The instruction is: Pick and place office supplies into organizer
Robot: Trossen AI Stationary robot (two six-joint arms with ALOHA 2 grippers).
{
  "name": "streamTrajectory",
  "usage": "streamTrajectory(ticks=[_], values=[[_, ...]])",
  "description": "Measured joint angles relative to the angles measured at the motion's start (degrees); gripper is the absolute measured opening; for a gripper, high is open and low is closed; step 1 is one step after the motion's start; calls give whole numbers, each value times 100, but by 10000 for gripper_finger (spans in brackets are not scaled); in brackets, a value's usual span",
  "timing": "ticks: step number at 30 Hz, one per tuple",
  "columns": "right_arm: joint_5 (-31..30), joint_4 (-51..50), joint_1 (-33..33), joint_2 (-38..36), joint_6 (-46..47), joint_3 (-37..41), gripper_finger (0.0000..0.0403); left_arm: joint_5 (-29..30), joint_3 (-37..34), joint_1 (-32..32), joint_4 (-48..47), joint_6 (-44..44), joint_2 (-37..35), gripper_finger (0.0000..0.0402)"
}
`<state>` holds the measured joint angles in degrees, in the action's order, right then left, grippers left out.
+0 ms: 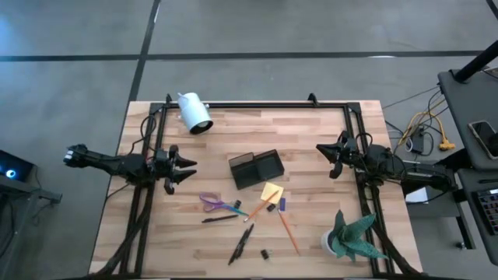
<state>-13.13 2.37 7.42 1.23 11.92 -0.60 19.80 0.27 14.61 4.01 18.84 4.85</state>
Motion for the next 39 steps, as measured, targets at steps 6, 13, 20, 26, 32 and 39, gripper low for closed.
streamTrajectory(ticks=[6,13,20,26,32,39], values=[[0,1,-2,-1,-7,0,13,2,0,0,-2,-1,1,151],[0,2,-1,-2,2,0,13,0,0,0,-2,-1,0,151],[-2,0,0,0,-7,0,13,2,0,0,0,-1,0,151],[-1,2,-2,-2,-1,0,13,457,0,-1,26,-513,-1,151],[-2,1,-2,-2,-2,0,13,1075,0,-4,505,-468,-60,151],[-2,2,0,-2,-4,0,13,-743,0,-2,369,-2301,-169,151]])
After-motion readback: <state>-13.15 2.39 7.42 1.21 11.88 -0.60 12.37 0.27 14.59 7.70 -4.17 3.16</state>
